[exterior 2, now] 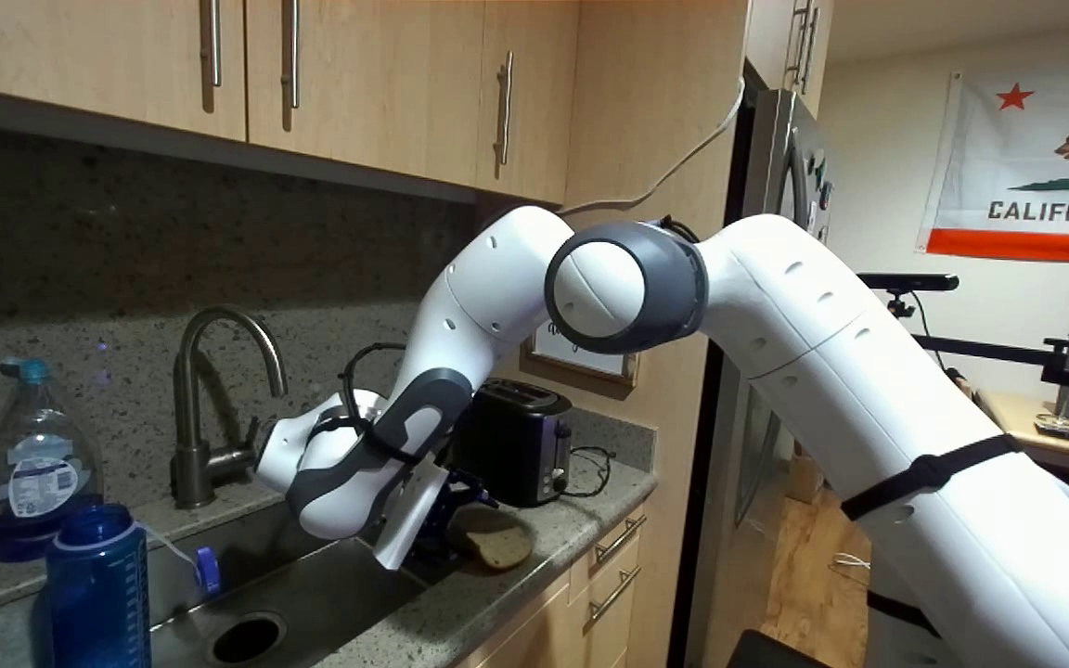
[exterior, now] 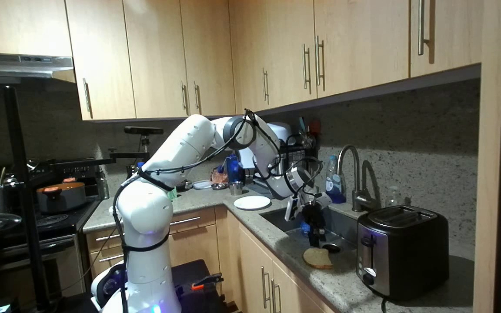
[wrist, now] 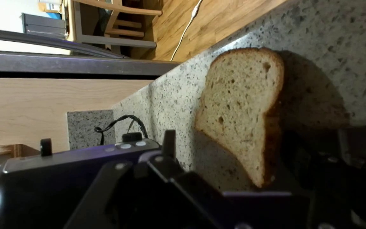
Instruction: Put the slice of bread in the toaster, push the lever on the toaster down
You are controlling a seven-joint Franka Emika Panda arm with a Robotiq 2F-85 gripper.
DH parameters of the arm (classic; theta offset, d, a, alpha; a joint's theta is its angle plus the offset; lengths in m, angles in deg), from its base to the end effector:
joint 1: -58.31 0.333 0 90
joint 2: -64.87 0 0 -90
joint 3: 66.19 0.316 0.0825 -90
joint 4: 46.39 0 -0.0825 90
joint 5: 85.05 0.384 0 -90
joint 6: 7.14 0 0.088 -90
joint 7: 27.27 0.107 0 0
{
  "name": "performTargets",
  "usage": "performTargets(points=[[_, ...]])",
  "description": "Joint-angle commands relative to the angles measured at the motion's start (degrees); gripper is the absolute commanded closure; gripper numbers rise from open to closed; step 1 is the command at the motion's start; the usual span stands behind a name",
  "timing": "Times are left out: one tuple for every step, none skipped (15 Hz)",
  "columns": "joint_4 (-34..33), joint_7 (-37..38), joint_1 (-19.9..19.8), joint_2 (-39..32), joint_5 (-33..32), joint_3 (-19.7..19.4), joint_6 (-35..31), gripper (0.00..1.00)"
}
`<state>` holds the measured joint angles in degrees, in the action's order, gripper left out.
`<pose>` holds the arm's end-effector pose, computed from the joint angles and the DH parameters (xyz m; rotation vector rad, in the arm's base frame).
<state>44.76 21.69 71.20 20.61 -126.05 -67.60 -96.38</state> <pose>0.6127 0.0535 0.1686 2.0946 -0.3672 -0.3668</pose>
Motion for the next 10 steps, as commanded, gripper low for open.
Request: performTargets(points=[[-0.5, 0.9, -0.2, 0.1, 1.3, -0.5, -0.5, 0.47], [-0.5, 1.1, -0.2, 0.3, 1.4, -0.5, -0.4, 0.54], [-0.4, 1.2, -0.2, 0.4, 1.3, -0.6, -0.4, 0.63], [-0.4, 1.6, -0.1, 0.7, 1.3, -0.6, -0.4, 0.69], [-0.4, 2.1, -0.1, 1.0, 1.3, -0.5, -0.5, 0.78], [-0.5, 2.3, -0.1, 1.1, 1.3, -0.5, -0.5, 0.84], [-0.7, 2.4, -0.1, 1.3, 1.2, -0.5, -0.6, 0.93], [-1.0, 2.5, -0.1, 1.4, 1.1, -0.6, -0.6, 0.99], [-1.3, 2.8, -0.1, 1.5, 1.1, -0.6, -0.6, 1.0], [-1.7, 2.8, -0.2, 1.5, 1.1, -0.6, -0.7, 1.0]])
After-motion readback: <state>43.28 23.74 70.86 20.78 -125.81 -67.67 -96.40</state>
